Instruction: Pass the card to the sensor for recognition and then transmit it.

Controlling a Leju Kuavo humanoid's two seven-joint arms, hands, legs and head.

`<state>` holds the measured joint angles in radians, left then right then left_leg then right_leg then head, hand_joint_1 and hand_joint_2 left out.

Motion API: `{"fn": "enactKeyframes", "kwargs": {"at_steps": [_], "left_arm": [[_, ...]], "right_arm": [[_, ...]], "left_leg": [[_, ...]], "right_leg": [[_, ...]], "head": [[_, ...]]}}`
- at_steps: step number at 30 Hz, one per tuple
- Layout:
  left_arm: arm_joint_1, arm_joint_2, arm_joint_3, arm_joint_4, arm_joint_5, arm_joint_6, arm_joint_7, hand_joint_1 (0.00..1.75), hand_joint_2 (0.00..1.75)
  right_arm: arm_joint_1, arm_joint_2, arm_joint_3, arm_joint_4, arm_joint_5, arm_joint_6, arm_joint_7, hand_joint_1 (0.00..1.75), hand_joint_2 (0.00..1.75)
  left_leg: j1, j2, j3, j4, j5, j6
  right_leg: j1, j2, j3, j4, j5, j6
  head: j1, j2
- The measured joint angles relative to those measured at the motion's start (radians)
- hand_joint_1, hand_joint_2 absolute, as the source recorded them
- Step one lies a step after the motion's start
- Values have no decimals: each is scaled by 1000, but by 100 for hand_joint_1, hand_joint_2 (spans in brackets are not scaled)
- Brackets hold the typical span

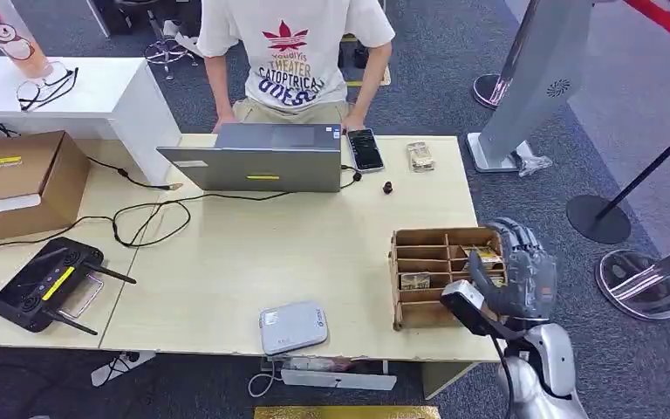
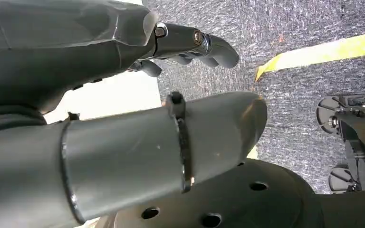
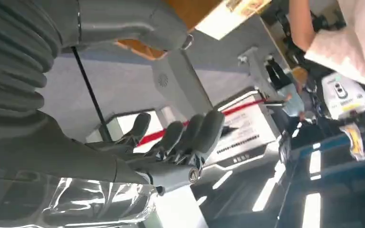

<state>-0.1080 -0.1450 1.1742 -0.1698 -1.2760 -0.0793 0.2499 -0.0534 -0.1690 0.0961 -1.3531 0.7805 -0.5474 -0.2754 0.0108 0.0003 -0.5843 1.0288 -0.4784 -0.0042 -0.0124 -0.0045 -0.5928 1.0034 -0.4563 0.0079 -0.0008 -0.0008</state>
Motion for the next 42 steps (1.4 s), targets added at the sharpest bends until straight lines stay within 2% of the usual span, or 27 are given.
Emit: {"fn": "enactKeyframes", "kwargs": {"at_steps": [2,4,11,21,24,30,34,37,39,42], "left_arm": [[1,1,0,0,1,0,0,0,0],[1,3,0,0,5,0,0,0,0],[2,8,0,0,18,0,1,0,0],[6,10,3,0,23,2,1,0,0],[6,10,6,0,23,3,1,0,0],[7,10,6,0,22,3,1,0,0],[7,10,6,0,19,3,1,0,0],[7,13,6,0,18,3,0,0,0],[7,14,6,0,17,2,0,0,0],[7,14,6,0,17,-1,0,0,0]], "right_arm": [[-12,0,0,19,0,12,-1,66,175],[-30,0,2,51,-2,25,-5,80,175],[-83,-1,24,138,-18,51,-21,87,175],[-117,-23,39,180,-63,53,-44,79,175],[-123,-31,40,178,-79,51,-51,87,175],[-123,-44,41,151,-92,44,-57,93,175],[-111,-52,41,121,-101,42,-57,112,175],[-95,-56,41,93,-101,42,-55,106,175],[-79,-61,41,70,-96,42,-46,96,175],[-56,-68,39,35,-81,43,-29,93,175]], "left_leg": [[0,0,0,0,0,0],[0,0,0,0,0,0],[0,0,0,0,0,0],[0,0,0,0,0,0],[0,0,0,0,0,0],[0,0,0,0,0,0],[0,0,0,0,0,0],[0,0,0,0,0,0],[0,0,0,0,0,0],[0,0,0,0,0,0]], "right_leg": [[0,0,0,0,0,0],[0,0,0,0,0,0],[0,0,0,0,0,0],[0,-1,0,0,0,0],[0,-1,0,0,0,0],[0,0,0,0,0,0],[0,-1,0,0,0,0],[0,0,0,0,0,0],[0,-1,0,0,0,0],[0,0,0,0,0,0]], "head": [[0,0],[0,0],[0,0],[0,0],[0,0],[0,0],[0,0],[0,0],[0,0],[0,0]]}}
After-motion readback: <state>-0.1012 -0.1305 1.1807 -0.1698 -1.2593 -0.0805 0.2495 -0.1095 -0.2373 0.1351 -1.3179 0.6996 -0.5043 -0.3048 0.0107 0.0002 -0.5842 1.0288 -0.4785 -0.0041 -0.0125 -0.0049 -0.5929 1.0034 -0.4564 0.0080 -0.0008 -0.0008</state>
